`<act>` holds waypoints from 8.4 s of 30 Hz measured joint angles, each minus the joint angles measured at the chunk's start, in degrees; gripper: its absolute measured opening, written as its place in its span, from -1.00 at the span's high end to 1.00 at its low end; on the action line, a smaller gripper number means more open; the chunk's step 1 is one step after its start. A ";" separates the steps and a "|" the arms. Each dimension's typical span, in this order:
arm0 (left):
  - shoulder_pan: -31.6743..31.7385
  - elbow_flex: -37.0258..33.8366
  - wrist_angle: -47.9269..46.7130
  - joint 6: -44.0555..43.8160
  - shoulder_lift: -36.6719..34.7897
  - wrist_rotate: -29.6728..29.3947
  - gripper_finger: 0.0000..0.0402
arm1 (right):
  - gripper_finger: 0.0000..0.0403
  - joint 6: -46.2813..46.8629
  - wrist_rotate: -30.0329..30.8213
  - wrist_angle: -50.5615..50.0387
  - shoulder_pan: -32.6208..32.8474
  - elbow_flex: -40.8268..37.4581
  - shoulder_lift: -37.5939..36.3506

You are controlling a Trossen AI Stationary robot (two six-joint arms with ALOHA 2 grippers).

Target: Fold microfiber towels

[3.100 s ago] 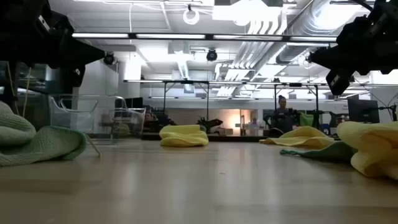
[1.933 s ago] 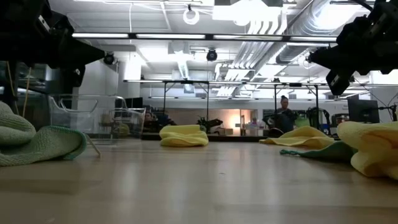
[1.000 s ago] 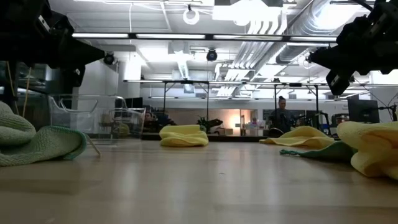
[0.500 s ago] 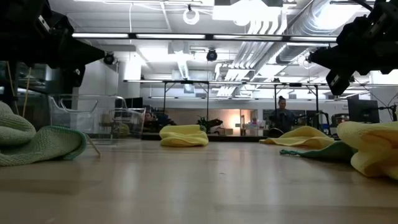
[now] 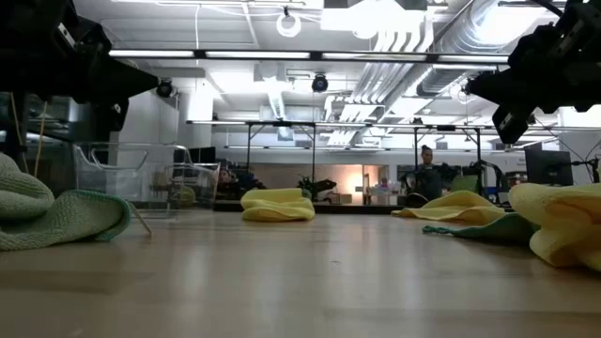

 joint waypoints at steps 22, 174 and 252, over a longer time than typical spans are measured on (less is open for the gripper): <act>0.02 0.00 0.00 -0.01 -0.01 0.00 1.00 | 1.00 0.01 0.00 -0.01 -0.01 -0.01 0.00; 3.21 58.80 -15.51 19.25 94.66 4.46 0.98 | 1.00 0.00 -0.02 -0.01 0.00 0.00 0.17; 14.51 73.40 -12.67 -19.99 85.61 16.20 1.00 | -0.02 -17.70 11.79 -13.49 6.32 45.90 69.80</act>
